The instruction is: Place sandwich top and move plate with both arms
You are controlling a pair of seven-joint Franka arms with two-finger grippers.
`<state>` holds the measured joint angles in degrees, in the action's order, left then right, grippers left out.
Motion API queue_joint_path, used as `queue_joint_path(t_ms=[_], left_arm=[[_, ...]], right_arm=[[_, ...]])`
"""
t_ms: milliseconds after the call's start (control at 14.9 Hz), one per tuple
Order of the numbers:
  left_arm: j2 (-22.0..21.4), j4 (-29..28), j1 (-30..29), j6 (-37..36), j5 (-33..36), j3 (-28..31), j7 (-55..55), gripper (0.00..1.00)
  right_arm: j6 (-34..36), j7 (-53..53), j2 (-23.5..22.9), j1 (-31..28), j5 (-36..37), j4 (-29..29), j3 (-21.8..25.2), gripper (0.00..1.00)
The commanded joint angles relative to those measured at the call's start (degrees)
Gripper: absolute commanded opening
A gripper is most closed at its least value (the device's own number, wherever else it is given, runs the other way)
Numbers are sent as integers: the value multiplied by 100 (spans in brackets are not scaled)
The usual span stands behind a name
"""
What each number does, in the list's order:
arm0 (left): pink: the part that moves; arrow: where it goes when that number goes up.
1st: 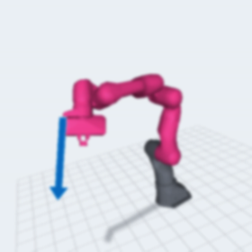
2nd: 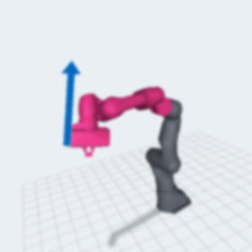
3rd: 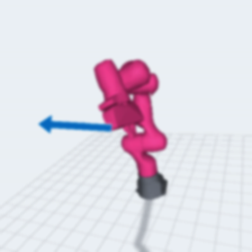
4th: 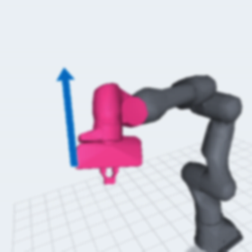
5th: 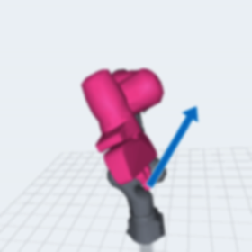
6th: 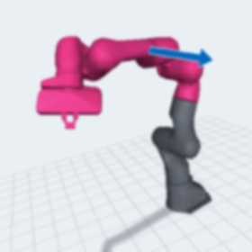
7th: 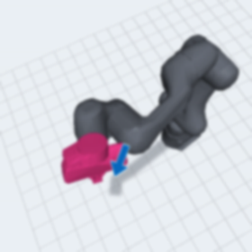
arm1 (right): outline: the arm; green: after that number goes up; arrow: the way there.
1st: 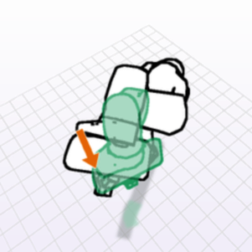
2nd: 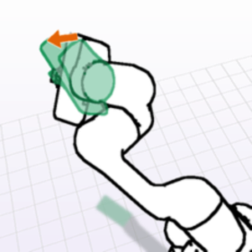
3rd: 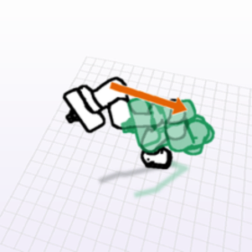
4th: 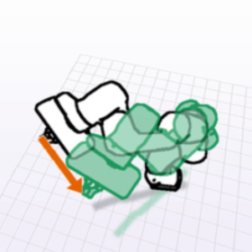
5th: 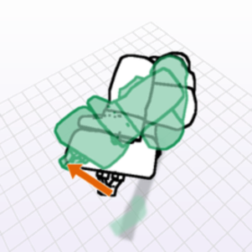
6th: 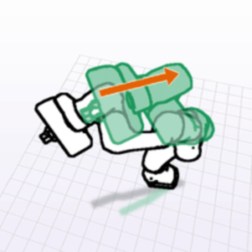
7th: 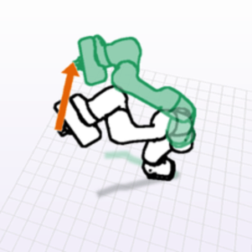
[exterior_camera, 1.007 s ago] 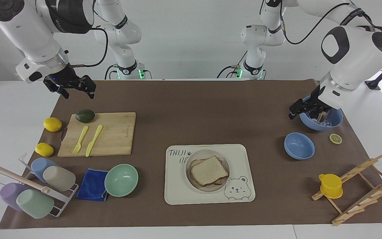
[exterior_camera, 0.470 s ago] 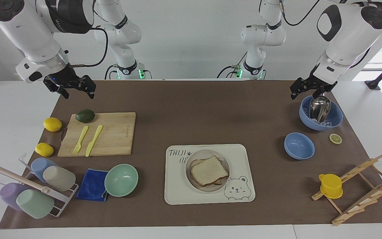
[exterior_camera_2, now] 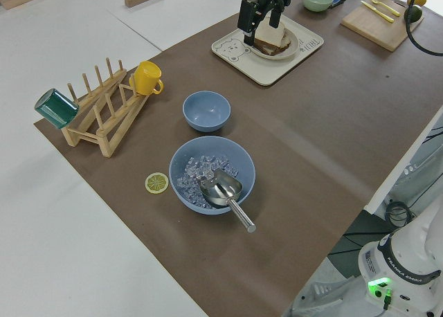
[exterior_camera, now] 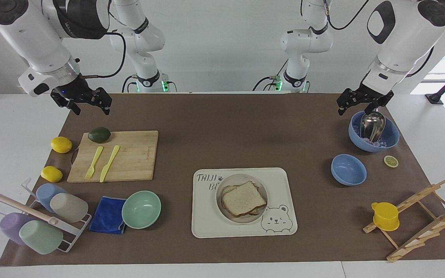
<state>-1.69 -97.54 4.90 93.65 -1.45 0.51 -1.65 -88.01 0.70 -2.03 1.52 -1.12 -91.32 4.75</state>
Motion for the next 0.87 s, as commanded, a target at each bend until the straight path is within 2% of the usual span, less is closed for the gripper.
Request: queue_joint_path(t_ms=[0, 403, 806], left_arm=[[-165, -413, -77, 275, 75, -60, 77, 100], [-51, -99, 90, -48, 66, 160, 95, 100], [-112, -116, 20, -40, 66, 143, 95, 100]], right_arm=[[-67, 115, 133, -82, -38, -149, -45, 100], [-76, 106, 133, -82, -38, -149, -45, 100], [-67, 115, 124, -82, -38, -149, -45, 100]])
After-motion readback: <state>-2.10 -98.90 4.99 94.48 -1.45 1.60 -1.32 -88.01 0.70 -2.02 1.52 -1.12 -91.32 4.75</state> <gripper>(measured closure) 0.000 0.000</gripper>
